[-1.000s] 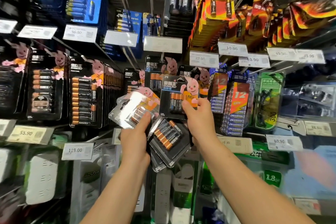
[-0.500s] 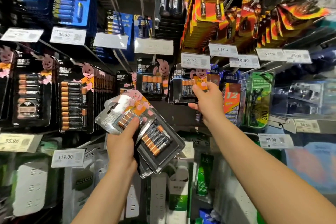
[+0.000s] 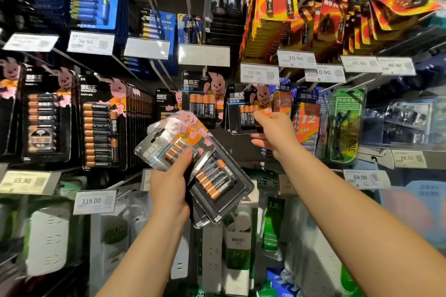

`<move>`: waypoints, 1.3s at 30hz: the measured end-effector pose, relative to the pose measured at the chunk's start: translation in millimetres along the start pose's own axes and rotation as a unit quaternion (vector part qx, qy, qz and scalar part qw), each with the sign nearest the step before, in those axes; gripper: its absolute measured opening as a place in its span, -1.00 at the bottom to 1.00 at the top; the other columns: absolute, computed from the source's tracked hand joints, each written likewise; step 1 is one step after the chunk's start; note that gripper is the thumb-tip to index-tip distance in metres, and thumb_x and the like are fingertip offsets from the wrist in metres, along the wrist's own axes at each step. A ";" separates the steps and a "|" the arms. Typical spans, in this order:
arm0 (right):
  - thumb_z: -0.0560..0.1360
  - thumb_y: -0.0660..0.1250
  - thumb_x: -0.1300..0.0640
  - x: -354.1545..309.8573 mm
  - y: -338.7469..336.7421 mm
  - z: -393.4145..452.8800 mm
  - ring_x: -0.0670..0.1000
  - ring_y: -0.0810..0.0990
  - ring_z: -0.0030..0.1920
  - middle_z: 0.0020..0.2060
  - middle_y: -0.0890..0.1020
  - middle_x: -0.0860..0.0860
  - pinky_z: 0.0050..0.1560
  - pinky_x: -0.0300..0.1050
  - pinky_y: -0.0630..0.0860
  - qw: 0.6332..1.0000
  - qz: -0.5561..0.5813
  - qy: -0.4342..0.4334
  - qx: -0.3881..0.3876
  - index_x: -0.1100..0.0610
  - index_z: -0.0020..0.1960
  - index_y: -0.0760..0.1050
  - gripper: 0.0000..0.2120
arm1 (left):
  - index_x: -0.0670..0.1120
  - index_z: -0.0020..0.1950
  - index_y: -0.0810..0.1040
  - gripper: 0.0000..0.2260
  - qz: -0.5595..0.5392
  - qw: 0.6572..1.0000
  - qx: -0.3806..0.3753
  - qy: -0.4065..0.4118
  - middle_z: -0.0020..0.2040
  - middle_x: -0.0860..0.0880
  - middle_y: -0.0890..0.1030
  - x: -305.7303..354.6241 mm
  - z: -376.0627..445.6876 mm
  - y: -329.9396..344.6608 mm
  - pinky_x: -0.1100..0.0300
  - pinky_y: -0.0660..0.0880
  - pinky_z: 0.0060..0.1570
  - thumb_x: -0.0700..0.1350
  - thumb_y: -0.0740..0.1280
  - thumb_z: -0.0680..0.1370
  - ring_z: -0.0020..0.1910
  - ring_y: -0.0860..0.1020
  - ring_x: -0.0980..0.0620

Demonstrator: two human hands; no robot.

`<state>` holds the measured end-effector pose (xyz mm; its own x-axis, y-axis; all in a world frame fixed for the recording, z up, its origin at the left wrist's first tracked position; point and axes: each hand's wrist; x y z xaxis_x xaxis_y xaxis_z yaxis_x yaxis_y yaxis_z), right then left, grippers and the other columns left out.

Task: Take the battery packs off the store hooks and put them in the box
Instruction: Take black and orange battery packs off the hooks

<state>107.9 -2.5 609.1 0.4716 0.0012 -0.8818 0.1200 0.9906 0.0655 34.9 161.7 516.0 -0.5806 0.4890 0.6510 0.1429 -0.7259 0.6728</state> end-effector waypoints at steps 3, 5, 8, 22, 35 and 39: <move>0.52 0.35 -0.01 8.1 -11.1 -16.3 -0.07 0.49 -0.16 -0.09 0.44 -0.02 -0.26 -0.24 0.51 0.995 -0.069 -0.042 0.061 0.12 0.14 0.31 -0.67 | -0.06 0.13 0.60 -0.82 -0.002 1.000 -0.008 -0.007 -0.04 -0.04 0.73 -2.9 -3.5 2.7 0.01 0.62 -0.06 -0.23 0.38 0.55 -0.06 0.70 -0.03; 0.53 0.34 0.02 10.6 -16.3 -36.1 -0.14 0.45 -0.11 -0.01 0.41 -0.05 -0.29 -0.40 0.36 0.987 -0.092 -0.099 0.090 0.09 0.23 0.28 -0.63 | -0.10 0.22 0.59 -0.75 -0.012 1.000 -0.009 -0.028 0.04 -0.10 0.71 -5.8 -6.5 5.1 -0.13 0.59 0.09 -0.21 0.40 0.54 0.03 0.68 -0.12; 0.54 0.33 0.06 6.8 -14.0 -65.5 -0.27 0.48 -0.17 -0.05 0.50 -0.10 -0.30 -0.44 0.35 0.978 -0.125 -0.168 0.016 0.06 0.11 0.42 -0.81 | -0.12 0.24 0.58 -0.73 -0.015 0.999 -0.010 -0.039 0.07 -0.13 0.70 -12.4 -10.0 10.7 -0.14 0.59 0.09 -0.22 0.40 0.54 0.04 0.68 -0.15; 0.52 0.35 0.01 38.7 10.9 -71.7 -0.14 0.47 -0.20 -0.12 0.56 -0.02 -0.31 -0.34 0.29 0.967 -0.217 -0.128 -0.045 0.02 -0.16 0.45 -0.86 | -0.15 0.28 0.52 -0.62 0.031 0.996 -0.077 -0.037 0.09 -0.19 0.68 -29.0 -18.2 16.0 0.08 0.62 -0.17 -0.32 0.42 0.47 -0.02 0.68 -0.12; 0.62 0.19 0.05 42.7 18.6 -57.8 0.14 0.63 -0.21 -0.20 0.64 0.13 -0.25 0.04 0.62 0.992 0.018 -0.076 0.103 0.10 -0.10 0.52 -0.79 | -0.09 0.22 0.48 -0.60 0.130 0.986 -0.102 0.011 0.04 -0.11 0.68 -22.0 -6.7 4.2 -0.04 0.60 -0.04 -0.38 0.41 0.46 0.00 0.68 -0.10; 0.64 0.18 0.14 31.5 8.6 -45.2 -0.12 0.59 -0.43 -0.20 0.58 0.02 -0.41 -0.22 0.58 0.987 0.094 -0.055 0.114 0.04 -0.15 0.45 -0.80 | -0.10 0.19 0.51 -0.67 0.130 0.987 -0.099 0.008 0.05 -0.13 0.68 -13.9 2.8 2.7 -0.08 0.60 0.03 -0.37 0.39 0.48 0.02 0.67 -0.13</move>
<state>84.3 12.2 560.7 0.5952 0.1546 -0.7885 0.2091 0.9177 0.3378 45.6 154.3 509.7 -0.5585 0.2667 0.7855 0.1305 -0.9069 0.4007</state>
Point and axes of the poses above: each hand's wrist, its own z-axis towards the middle knuckle, its own y-axis out of the palm, x = y × z
